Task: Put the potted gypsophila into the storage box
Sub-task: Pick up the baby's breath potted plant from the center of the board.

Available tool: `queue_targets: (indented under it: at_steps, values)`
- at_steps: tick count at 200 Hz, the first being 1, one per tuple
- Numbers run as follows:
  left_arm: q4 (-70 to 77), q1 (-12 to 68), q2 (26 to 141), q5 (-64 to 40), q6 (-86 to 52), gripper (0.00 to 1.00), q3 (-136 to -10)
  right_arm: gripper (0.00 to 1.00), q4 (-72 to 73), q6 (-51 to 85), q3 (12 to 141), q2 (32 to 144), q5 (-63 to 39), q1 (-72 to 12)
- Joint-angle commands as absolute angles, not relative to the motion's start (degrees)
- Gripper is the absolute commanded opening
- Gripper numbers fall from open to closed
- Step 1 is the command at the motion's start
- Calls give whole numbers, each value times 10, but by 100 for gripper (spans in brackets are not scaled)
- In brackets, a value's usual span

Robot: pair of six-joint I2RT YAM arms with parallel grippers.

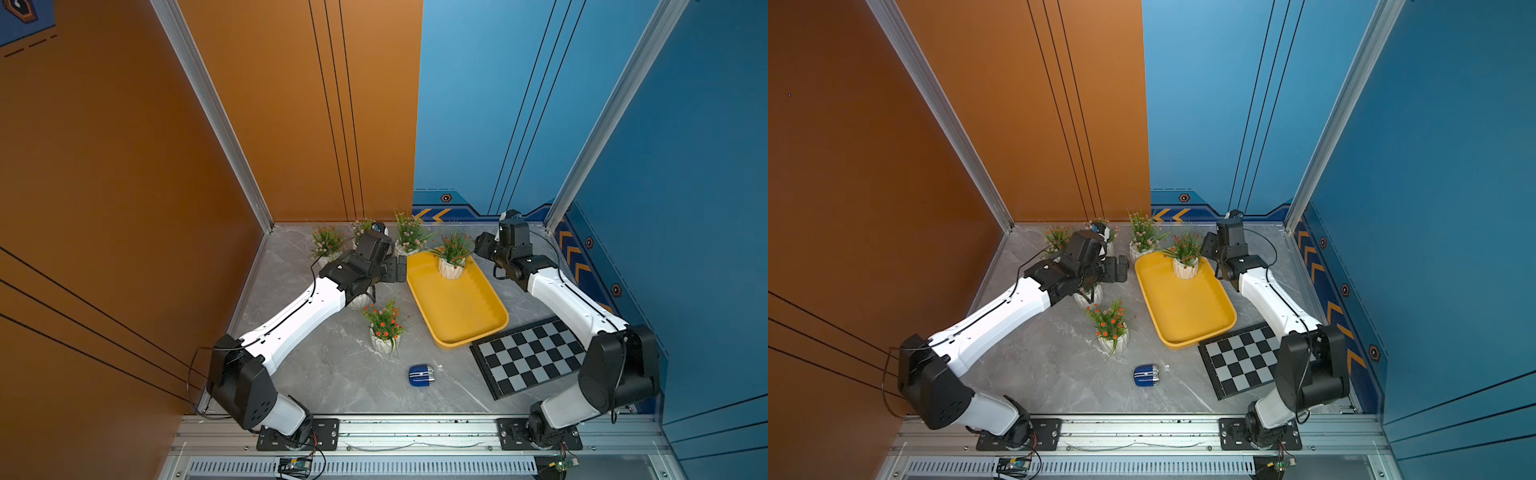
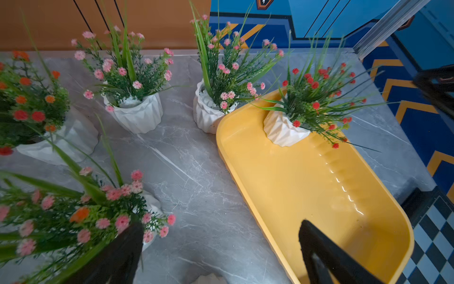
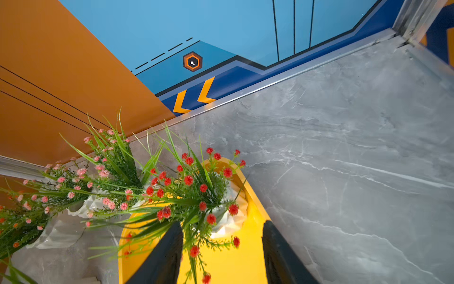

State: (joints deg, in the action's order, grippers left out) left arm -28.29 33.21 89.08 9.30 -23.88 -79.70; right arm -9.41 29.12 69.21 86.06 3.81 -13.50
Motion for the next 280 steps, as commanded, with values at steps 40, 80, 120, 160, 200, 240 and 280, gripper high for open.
queue_targets:
  at_steps: [40,80,120,160,200,240,280]
  values:
    - [-378,287,1028,31,-260,99,-915,78,-55,196,607,708,66,-174]
    - [-410,266,1117,21,-279,94,-1004,85,-25,183,558,627,65,-174]
    - [-442,260,1202,11,-290,89,-1107,88,-28,169,527,578,66,-174]
    - [-464,256,1277,19,-307,82,-1188,92,-37,161,510,553,66,-172]
    - [-466,252,1312,43,-325,75,-1220,95,-39,160,498,535,68,-165]
    - [-465,246,1333,59,-339,71,-1246,95,-39,160,493,534,66,-151]
    - [-465,244,1368,66,-344,70,-1294,95,-39,163,491,541,55,-143]
